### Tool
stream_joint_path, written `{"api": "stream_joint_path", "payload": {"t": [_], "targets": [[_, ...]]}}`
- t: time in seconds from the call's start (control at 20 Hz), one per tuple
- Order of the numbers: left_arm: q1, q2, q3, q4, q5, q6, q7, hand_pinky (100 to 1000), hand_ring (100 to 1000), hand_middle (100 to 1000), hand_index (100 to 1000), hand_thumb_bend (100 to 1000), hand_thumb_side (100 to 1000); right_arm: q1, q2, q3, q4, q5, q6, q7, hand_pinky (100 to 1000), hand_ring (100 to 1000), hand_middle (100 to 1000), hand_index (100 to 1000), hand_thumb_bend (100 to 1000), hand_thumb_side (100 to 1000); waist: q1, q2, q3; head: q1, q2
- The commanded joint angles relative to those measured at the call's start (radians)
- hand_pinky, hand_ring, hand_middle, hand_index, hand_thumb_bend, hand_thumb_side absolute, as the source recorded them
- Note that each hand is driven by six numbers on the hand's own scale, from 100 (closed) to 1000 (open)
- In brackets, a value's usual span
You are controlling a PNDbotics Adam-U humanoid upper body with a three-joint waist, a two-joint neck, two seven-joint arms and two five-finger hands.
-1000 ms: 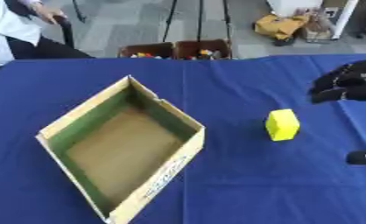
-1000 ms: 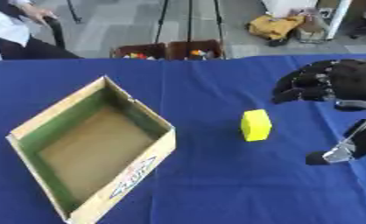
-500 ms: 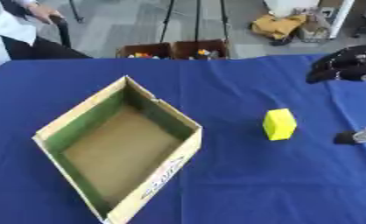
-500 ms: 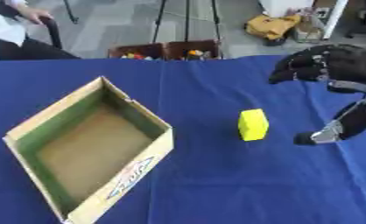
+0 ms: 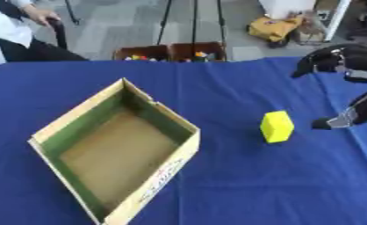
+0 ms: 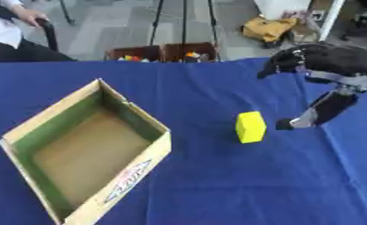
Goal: Pick up objects on the table and place them in the box.
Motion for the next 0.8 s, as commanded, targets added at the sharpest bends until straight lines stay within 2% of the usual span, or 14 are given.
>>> {"api": "stream_joint_path", "payload": {"t": [0.05,0.3,0.8], "targets": [[-0.011,0.012,0.001,-0.017,0.002,0.004,-0.002,752,739,880,968,100,1000,-0.039,-0.003,0.002,0.042,-0.014,-0.002,0.03,837,863,744,879,537,536,-0.017,-0.009,0.003,-0.008,-0.013],[-0.011,0.008,0.0,-0.017,0.0,0.005,-0.007,753,739,881,968,100,1000,-0.075,0.026,0.015,0.103,0.002,-0.011,0.069,841,864,749,879,536,521,-0.016,-0.005,0.008,-0.012,-0.015],[-0.012,0.002,-0.001,-0.017,-0.002,0.008,-0.01,754,740,882,969,100,1000,-0.102,0.076,0.028,0.165,0.016,-0.018,0.124,854,862,725,863,533,497,-0.015,-0.002,0.011,-0.015,-0.014]]}}
